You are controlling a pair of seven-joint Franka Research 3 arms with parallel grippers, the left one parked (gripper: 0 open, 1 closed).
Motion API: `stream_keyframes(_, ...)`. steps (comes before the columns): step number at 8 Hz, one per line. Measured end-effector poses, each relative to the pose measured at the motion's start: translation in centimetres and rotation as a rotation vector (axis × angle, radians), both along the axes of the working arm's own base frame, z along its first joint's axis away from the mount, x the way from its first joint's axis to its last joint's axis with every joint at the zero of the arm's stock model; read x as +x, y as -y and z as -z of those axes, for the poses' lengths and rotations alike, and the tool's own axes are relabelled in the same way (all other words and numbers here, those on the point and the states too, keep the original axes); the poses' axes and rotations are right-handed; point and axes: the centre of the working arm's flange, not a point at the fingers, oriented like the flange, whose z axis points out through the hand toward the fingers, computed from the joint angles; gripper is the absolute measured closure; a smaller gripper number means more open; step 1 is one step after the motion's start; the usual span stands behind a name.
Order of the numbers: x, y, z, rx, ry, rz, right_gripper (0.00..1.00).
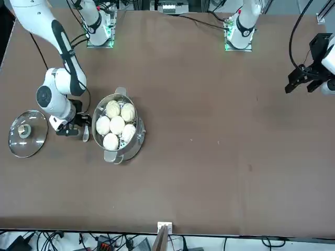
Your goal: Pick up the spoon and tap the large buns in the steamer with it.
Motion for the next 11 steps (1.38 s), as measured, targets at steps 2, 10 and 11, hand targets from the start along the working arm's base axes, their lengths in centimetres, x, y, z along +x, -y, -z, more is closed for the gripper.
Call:
stream_keyframes(2,-0.07,-0.04,0.34,0.000,-0.005,0.000,0.40)
stream_keyframes(10,-0.06,-0.24,0.51,0.000,-0.003,-0.003,0.55)
stream_keyframes(11,-0.05,-0.26,0.51,0.000,-0.003,-0.004,0.56)
